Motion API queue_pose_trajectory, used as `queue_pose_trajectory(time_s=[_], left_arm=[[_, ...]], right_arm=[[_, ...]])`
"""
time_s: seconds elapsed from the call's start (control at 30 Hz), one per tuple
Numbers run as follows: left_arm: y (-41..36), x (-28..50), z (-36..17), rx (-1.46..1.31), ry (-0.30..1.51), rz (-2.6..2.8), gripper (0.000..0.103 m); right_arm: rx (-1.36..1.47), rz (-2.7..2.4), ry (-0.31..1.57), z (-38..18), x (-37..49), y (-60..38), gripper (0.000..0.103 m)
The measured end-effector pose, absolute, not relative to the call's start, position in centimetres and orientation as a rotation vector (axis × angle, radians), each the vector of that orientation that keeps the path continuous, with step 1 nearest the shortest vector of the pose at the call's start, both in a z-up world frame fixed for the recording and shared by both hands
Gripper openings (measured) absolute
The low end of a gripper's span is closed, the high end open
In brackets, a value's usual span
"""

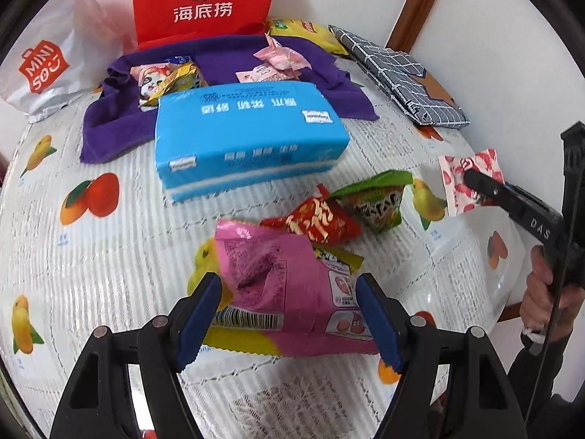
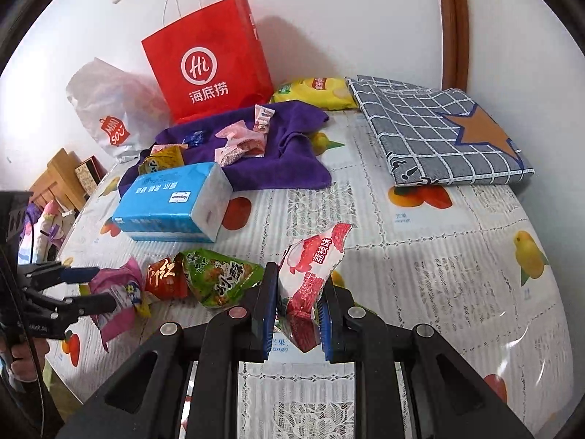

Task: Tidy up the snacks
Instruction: 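Lift the strawberry packet with the right tool while the left tool grasps the pink bag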

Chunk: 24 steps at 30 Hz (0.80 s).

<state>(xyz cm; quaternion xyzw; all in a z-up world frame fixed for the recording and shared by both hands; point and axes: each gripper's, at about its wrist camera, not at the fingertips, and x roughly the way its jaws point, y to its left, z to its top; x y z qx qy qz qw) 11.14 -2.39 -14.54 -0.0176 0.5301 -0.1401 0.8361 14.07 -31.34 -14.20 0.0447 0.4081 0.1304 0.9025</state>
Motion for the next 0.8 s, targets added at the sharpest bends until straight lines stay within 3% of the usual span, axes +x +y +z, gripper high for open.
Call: queue_pose_trajectory(time_s=[0.5, 0.8], left_arm=[[-3.5, 12.2, -16.9, -0.011, 1.196, -0.209, 0.08], [-2.8, 11.0, -16.1, -0.047, 1.178, -0.232, 0.069]], right_arm=[[0.09, 0.291, 0.862, -14.8, 13.9, -30.6, 0.02], [0.106, 0.28, 0.871, -14.6, 13.1, -30.7, 0.02]])
